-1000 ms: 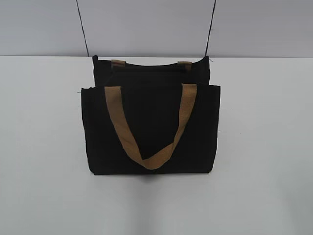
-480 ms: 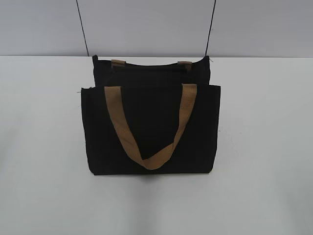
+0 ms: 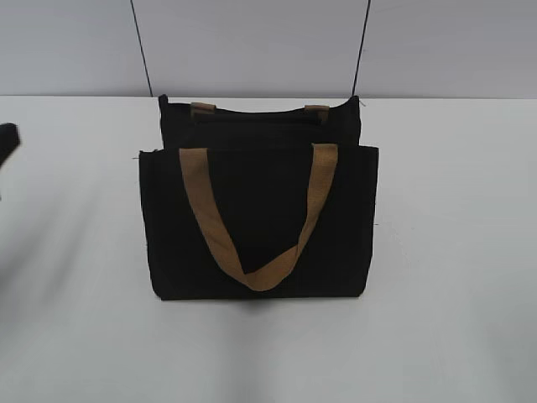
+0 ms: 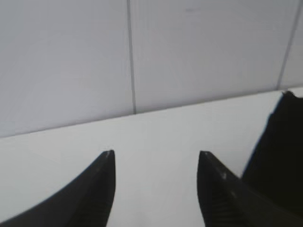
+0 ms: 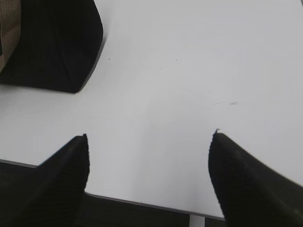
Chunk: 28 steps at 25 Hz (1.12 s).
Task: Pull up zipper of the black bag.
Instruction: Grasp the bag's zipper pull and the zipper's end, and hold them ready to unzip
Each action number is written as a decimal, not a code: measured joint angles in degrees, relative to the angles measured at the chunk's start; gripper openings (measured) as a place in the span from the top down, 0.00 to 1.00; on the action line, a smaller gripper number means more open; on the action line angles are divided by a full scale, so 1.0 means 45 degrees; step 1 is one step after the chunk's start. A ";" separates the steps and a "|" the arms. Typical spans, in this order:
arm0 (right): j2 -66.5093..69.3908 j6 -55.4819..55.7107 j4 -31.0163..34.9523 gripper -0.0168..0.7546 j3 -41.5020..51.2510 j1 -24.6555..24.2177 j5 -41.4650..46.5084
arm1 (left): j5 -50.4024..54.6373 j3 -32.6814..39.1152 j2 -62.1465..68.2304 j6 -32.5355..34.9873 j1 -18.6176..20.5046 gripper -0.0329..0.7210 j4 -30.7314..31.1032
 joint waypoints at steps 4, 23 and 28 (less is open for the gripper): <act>0.0000 0.0000 0.0013 0.21 0.0000 0.0000 0.0000 | -0.1250 -0.1131 0.3224 -0.1038 -0.0014 0.41 0.3902; 0.0000 0.0000 0.0013 0.21 0.0000 0.0000 0.0000 | -0.4974 -0.6224 1.1387 -0.2968 -0.0269 0.47 1.1555; 0.0000 0.0000 0.0013 0.21 0.0000 0.0000 0.0000 | -0.5066 -0.6797 1.2109 -0.3159 -0.0935 0.60 1.1411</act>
